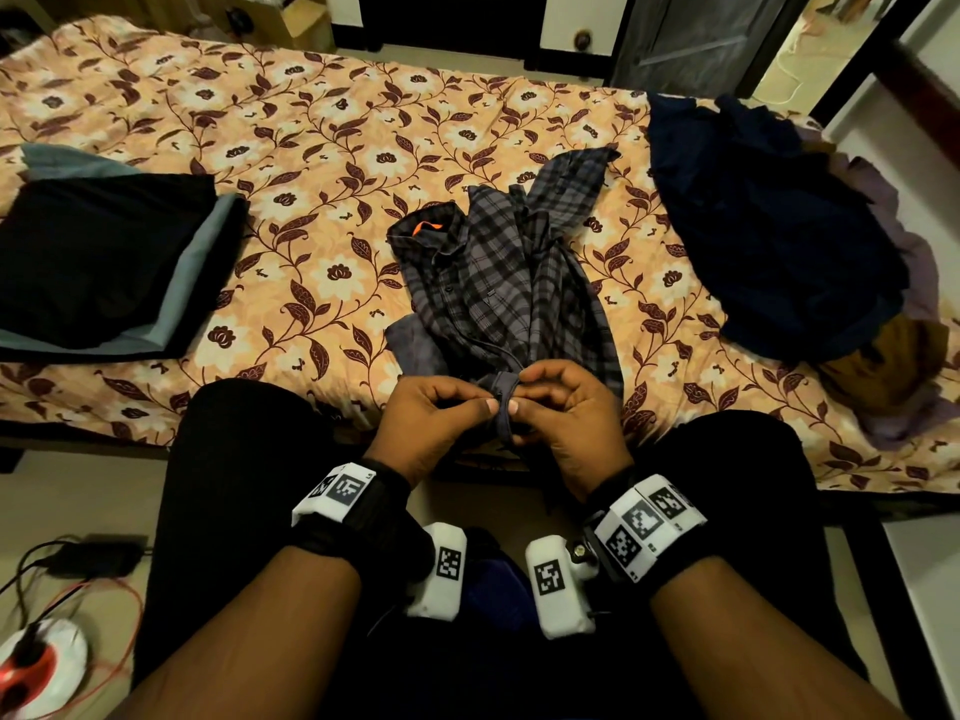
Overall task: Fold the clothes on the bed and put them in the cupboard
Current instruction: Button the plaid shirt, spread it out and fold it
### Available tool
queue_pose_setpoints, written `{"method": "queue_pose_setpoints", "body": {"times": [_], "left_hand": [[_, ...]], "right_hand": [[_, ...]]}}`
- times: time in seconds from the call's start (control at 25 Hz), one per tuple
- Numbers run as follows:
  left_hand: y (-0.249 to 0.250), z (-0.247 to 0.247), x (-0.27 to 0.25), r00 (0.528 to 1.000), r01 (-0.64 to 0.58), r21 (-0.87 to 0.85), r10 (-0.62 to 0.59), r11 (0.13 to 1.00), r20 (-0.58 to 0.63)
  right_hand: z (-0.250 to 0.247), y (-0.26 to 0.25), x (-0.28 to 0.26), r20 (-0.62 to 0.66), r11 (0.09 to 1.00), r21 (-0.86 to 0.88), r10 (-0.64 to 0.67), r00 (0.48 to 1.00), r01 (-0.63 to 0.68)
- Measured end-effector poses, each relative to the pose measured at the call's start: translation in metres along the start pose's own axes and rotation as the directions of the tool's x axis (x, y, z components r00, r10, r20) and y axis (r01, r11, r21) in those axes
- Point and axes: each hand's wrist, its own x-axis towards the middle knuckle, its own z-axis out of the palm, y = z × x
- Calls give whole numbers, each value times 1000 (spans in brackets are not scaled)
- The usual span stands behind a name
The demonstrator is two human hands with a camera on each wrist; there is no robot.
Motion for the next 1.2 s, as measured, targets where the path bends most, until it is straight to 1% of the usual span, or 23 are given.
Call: {"method": "queue_pose_setpoints", "body": {"times": [0.12, 0.28, 0.48, 0.56, 0.64, 0.72, 0.8, 0.92, 1.0, 1.08, 1.12, 1.16, 1.2], "left_hand": [[-4, 0, 2, 999, 46, 63, -47, 997, 6], [-8, -1, 2, 996, 81, 48, -83, 996, 43], [-9, -2, 4, 995, 73, 97, -79, 993, 56], [-12, -2, 6, 995, 75, 106, -81, 992, 51], [-15, -1, 9, 997, 64, 150, -70, 987, 32], [-16, 0, 10, 997, 53, 180, -60, 982, 37], [-15, 0, 10, 998, 45, 156, -51, 987, 34], [-11, 1, 8, 998, 45, 49, -46, 998, 34], [-8, 2, 7, 996, 73, -62, -70, 995, 50], [-7, 3, 7, 990, 118, -170, -102, 978, 98], [-6, 4, 7, 986, 127, -184, -103, 975, 135], [-5, 4, 7, 980, 118, -159, -90, 980, 175], [-5, 3, 8, 973, 95, -92, -73, 991, 218]], "right_hand": [[1, 5, 1, -4, 996, -89, -19, 1000, 19], [2, 11, 3, -4, 982, -178, -67, 998, 66], [4, 15, 3, 48, 967, -230, -99, 994, 108], [2, 16, 5, 59, 964, -246, -91, 994, 103], [1, 18, 7, 86, 962, -255, -73, 994, 93], [0, 19, 10, 117, 957, -272, -70, 991, 100], [0, 19, 10, 142, 962, -252, -74, 987, 108], [1, 14, 11, 133, 983, -153, -76, 988, 96], [1, 13, 12, 135, 974, -184, -108, 985, 132], [1, 14, 12, 149, 961, -223, -131, 980, 163], [1, 14, 12, 143, 962, -222, -133, 981, 162], [0, 14, 12, 117, 965, -213, -131, 984, 154], [-3, 13, 13, 73, 969, -197, -137, 988, 149]]}}
